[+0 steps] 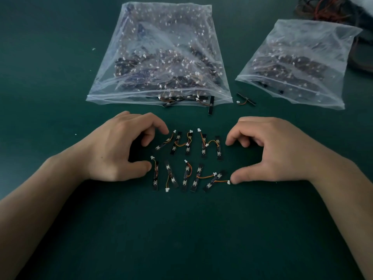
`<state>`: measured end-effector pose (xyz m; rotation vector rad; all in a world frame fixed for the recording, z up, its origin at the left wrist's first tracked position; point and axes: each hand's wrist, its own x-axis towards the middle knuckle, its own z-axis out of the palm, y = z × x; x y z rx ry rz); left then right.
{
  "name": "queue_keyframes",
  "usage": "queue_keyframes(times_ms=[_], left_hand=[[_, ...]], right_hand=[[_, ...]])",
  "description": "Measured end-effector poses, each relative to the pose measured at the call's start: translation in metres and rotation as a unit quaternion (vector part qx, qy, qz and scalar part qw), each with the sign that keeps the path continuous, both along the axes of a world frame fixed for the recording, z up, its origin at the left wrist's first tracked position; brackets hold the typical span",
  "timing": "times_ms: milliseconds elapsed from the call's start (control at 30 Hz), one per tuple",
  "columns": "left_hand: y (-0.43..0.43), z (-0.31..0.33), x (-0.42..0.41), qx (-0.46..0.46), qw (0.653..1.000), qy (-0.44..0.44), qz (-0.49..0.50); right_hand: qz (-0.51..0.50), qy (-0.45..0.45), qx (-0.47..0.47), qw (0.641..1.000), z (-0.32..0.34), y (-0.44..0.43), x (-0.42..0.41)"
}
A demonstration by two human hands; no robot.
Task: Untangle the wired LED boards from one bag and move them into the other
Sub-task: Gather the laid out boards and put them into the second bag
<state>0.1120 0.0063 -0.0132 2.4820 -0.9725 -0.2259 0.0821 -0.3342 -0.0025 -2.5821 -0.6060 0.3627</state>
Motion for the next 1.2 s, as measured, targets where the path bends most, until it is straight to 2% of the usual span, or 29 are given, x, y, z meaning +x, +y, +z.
queue_keyframes(times_ms=[133,300,567,700,900,967,1033,1100,1200], left_hand=[[0.000,0.000,0.001,0.001,1.000,-0.001,-0.009],[-0.002,-0.002,0.001,0.001,1.000,-0.011,0.000],[-0.021,-0.008,-0.003,-0.028,0.999,-0.045,0.005],[-0.040,-0.013,-0.006,-0.068,0.995,-0.072,0.010],[-0.047,-0.015,-0.004,-0.145,0.985,-0.032,0.085],[-0.041,-0.014,-0.005,-0.169,0.983,-0.005,0.068],[-0.032,-0.012,-0.006,-0.176,0.983,0.036,0.034],[-0.024,-0.008,-0.007,-0.155,0.986,0.056,0.009],[-0.023,-0.002,-0.012,-0.090,0.996,0.026,-0.008]], right_hand=[[0.002,0.012,-0.001,1.000,0.001,0.003,0.000],[0.006,-0.019,-0.013,1.000,-0.004,0.013,-0.003],[-0.021,-0.064,0.041,0.997,-0.018,0.025,0.009],[-0.011,-0.099,0.072,0.992,-0.024,0.036,0.016],[-0.027,-0.108,0.088,0.990,-0.022,0.037,0.012],[-0.028,-0.097,0.070,0.992,-0.020,0.035,0.007],[-0.012,-0.101,0.014,0.995,-0.017,0.038,-0.001],[0.002,-0.123,-0.060,0.991,-0.013,0.047,-0.008],[0.008,-0.144,-0.128,0.981,-0.011,0.060,-0.013]])
